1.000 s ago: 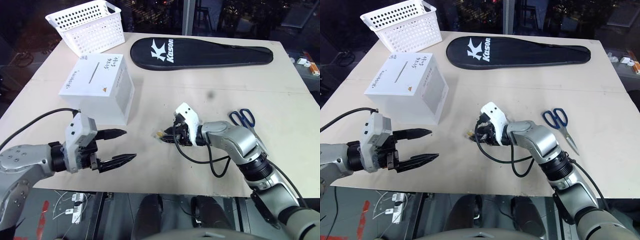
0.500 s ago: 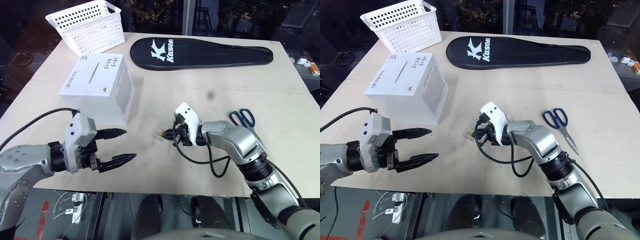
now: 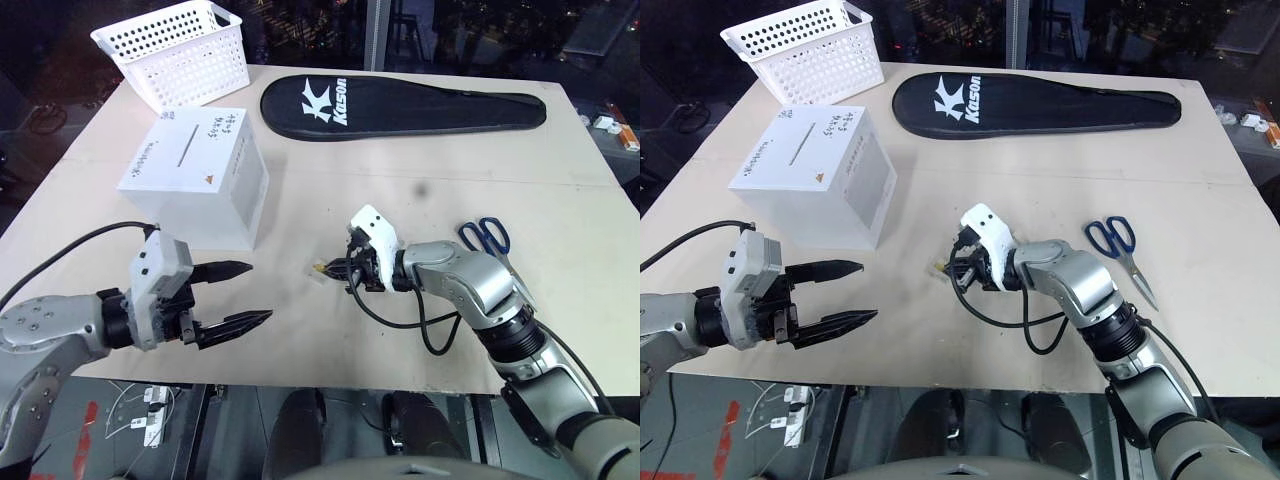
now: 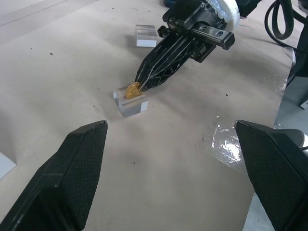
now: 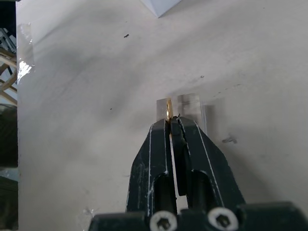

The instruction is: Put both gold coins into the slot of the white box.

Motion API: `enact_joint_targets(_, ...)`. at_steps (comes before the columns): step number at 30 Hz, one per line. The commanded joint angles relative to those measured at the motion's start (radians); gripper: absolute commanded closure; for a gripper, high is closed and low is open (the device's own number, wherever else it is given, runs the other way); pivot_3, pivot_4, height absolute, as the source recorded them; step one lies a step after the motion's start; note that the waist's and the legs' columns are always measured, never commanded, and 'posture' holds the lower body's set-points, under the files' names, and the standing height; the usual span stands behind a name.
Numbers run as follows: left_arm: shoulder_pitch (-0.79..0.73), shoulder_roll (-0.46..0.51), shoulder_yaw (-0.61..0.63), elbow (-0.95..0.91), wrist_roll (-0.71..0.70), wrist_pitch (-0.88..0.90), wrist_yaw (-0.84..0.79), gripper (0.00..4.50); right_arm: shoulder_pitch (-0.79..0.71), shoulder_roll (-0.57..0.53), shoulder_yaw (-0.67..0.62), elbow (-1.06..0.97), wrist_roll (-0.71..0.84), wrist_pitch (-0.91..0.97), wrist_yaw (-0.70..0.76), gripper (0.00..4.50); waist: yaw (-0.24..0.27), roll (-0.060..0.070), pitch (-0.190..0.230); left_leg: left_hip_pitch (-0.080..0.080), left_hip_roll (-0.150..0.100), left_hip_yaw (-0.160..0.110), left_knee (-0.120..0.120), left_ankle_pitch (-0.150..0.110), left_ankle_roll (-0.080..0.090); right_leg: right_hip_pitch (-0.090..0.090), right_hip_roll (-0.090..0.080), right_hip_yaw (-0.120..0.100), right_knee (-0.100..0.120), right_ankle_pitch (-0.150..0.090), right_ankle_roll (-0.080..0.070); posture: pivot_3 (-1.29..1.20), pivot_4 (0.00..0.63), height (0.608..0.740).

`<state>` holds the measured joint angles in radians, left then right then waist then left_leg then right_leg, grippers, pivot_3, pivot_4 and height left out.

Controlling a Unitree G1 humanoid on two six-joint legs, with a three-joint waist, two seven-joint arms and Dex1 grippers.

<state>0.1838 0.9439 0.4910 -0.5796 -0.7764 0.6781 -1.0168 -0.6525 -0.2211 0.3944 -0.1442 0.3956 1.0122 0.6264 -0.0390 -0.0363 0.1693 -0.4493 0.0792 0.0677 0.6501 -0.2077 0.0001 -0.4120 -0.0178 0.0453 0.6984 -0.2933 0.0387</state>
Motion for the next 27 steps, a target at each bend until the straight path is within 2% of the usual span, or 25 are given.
enact_joint_targets(1,-0.057,-0.016,0.016,-0.002,-0.079,0.049,0.059,0.2,-0.026,-0.012,-0.059,-0.072,0.046,0.001,0.035,4.39,0.001,0.0,0.0,0.0,0.0,0.0,0.0,0.0,0.0,0.0,0.0,0.0,0.0,0.0,0.0,0.0,0.15,0.74)
enact_joint_targets(5,-0.167,-0.037,-0.025,0.012,-0.182,0.129,0.13,0.2,-0.026,-0.039,-0.181,-0.169,0.174,0.065,0.08,4.39,0.006,0.0,0.0,-0.001,0.0,-0.001,0.0,0.0,0.0,0.0,0.0,-0.001,0.0,0.0,0.0,0.0,0.15,0.74)
enact_joint_targets(7,-0.233,-0.051,-0.05,0.022,-0.281,0.182,0.16,0.72,-0.03,-0.05,-0.258,-0.242,0.27,0.112,0.097,4.5,0.007,0.0,0.0,-0.001,0.0,-0.002,0.0,0.0,0.0,0.001,0.0,-0.001,0.0,0.0,0.0,0.0,0.15,0.74)
enact_joint_targets(10,-0.341,-0.091,-0.112,0.041,-0.317,0.208,0.227,1.8,-0.053,-0.052,-0.35,-0.311,0.393,0.191,0.08,4.5,0.007,0.0,0.0,-0.001,0.0,-0.003,0.0,0.0,0.0,0.001,0.0,-0.002,0.0,0.0,0.0,0.0,0.15,0.74)
enact_joint_targets(14,-0.466,-0.144,-0.196,0.072,-0.352,0.234,0.279,1.86,-0.076,-0.055,-0.399,-0.35,0.474,0.24,0.038,4.5,0.002,0.0,0.0,0.0,-0.001,-0.005,0.0,0.0,0.0,0.002,0.0,-0.002,0.0,0.0,0.0,0.0,0.15,0.74)
enact_joint_targets(19,-0.539,-0.17,-0.244,0.1,-0.368,0.248,0.289,1.86,-0.084,-0.061,-0.422,-0.364,0.529,0.254,-0.009,4.5,0.0,0.0,0.0,0.0,-0.001,-0.005,0.001,0.0,0.0,0.002,0.0,-0.001,0.0,0.0,0.0,0.0,0.15,0.74)
enact_joint_targets(20,-0.548,-0.172,-0.245,0.107,-0.376,0.252,0.29,2.4,-0.084,-0.063,-0.425,-0.365,0.537,0.254,-0.018,4.5,0.0,0.0,0.0,0.0,-0.001,-0.005,0.001,0.0,0.0,0.002,0.0,-0.002,0.0,0.0,0.0,0.0,0.15,0.74)
enact_joint_targets(21,-0.554,-0.17,-0.247,0.111,-0.382,0.256,0.287,2.44,-0.084,-0.067,-0.426,-0.365,0.543,0.253,-0.024,4.5,0.0,0.0,0.0,0.0,-0.001,-0.005,0.001,0.0,0.0,0.002,0.0,-0.002,0.0,0.0,0.0,0.0,0.15,0.74)
enact_joint_targets(22,-0.556,-0.167,-0.249,0.113,-0.384,0.258,0.281,3.05,-0.083,-0.07,-0.426,-0.366,0.548,0.25,-0.031,4.5,0.0,0.0,0.0,0.0,-0.001,-0.005,0.001,0.0,0.0,0.002,0.0,-0.002,0.0,0.0,0.0,0.0,0.15,0.74)
enact_joint_targets(25,-0.561,-0.162,-0.248,0.115,-0.385,0.258,0.284,4.27,-0.078,-0.082,-0.426,-0.365,0.562,0.242,-0.045,4.5,0.001,0.0,0.0,0.0,-0.001,-0.005,0.001,0.0,0.0,0.002,0.0,-0.002,0.0,0.0,0.0,0.0,0.15,0.74)
enact_joint_targets(27,-0.568,-0.162,-0.241,0.12,-0.394,0.262,0.295,4.27,-0.069,-0.095,-0.426,-0.364,0.572,0.236,-0.048,4.5,0.001,0.0,0.0,0.0,-0.001,-0.005,0.001,0.0,0.0,0.002,0.0,-0.002,0.0,0.0,0.0,0.0,0.15,0.74)
